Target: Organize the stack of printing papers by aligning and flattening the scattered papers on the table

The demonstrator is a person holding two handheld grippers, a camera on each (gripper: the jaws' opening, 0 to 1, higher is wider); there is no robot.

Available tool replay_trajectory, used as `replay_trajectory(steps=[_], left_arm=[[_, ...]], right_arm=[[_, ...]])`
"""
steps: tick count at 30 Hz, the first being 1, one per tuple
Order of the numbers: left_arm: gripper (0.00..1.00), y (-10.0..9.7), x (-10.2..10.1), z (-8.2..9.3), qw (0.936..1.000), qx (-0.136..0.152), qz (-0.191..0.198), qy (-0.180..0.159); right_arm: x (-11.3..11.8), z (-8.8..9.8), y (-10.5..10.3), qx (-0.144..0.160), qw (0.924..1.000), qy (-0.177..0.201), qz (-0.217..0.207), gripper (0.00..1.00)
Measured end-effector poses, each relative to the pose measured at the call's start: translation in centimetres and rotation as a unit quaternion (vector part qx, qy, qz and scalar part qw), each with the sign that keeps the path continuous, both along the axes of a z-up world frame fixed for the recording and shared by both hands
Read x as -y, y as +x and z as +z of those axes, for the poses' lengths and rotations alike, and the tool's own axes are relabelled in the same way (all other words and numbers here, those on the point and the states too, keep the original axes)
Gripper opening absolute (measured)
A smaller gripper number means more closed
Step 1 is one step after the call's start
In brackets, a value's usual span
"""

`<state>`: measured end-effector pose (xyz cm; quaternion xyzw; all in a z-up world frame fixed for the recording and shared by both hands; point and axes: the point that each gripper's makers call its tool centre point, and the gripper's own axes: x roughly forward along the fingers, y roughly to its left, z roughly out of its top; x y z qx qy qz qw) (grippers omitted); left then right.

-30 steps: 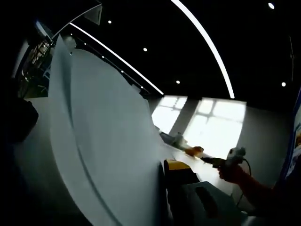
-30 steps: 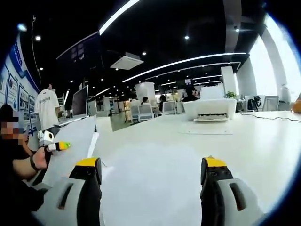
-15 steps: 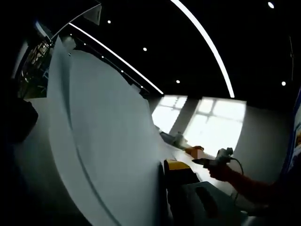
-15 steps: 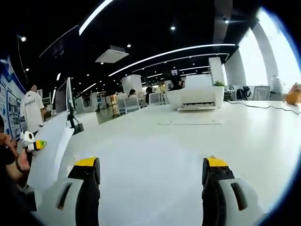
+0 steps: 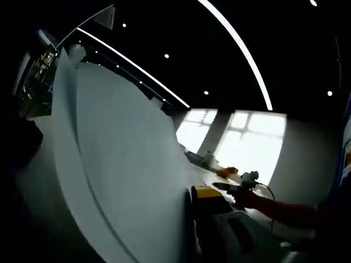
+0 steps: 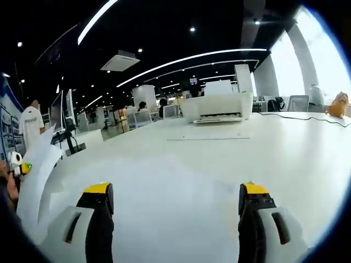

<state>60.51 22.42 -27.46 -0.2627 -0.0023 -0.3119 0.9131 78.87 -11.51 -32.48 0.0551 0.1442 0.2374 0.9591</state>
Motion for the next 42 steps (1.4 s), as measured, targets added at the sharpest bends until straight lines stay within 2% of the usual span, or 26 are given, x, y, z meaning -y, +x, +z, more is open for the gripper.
replay_trajectory(steps=[6, 10, 13, 15, 24, 26, 30, 34, 42], left_arm=[[0.10, 0.1, -0.2, 0.0, 1.0000, 0.000, -0.001, 0.000], [0.10, 0.2, -0.3, -0.1, 1.0000, 0.000, -0.001, -0.001], [0.10, 0.2, -0.3, 0.0, 1.0000, -0.001, -0.002, -0.002], [0.10, 0.2, -0.4, 0.0, 1.0000, -0.001, -0.003, -0.005], [0.10, 0.1, -0.3, 0.0, 1.0000, -0.001, -0.005, -0.006], [0.10, 0.1, -0.2, 0.0, 1.0000, -0.001, -0.006, -0.007], [0.10, 0.1, -0.2, -0.1, 1.0000, -0.001, -0.006, -0.006], [0.10, 0.1, -0.1, -0.1, 1.0000, -0.001, -0.006, -0.005], [0.10, 0.3, -0.5, -0.3, 1.0000, 0.001, -0.004, 0.003]], right_arm=[[-0.4, -0.9, 0.1, -0.004, 0.9992, -0.040, 0.008, 0.90], [-0.6, -2.1, 0.0, -0.012, 0.9963, -0.083, 0.018, 0.90], [-0.7, -3.6, -0.5, -0.039, 0.9922, -0.115, 0.027, 0.89], [-0.9, -2.8, 0.0, -0.018, 0.9939, -0.105, 0.029, 0.88], [-1.0, -2.9, -0.1, -0.018, 0.9939, -0.104, 0.033, 0.81], [-0.8, -2.9, 0.0, -0.019, 0.9940, -0.104, 0.029, 0.74], [-0.5, -2.5, 0.2, -0.014, 0.9943, -0.102, 0.028, 0.51], [-0.4, -2.3, 0.2, -0.013, 0.9944, -0.102, 0.024, 0.43], [0.1, -1.8, 0.0, 0.027, 0.9899, -0.139, 0.007, 0.42]])
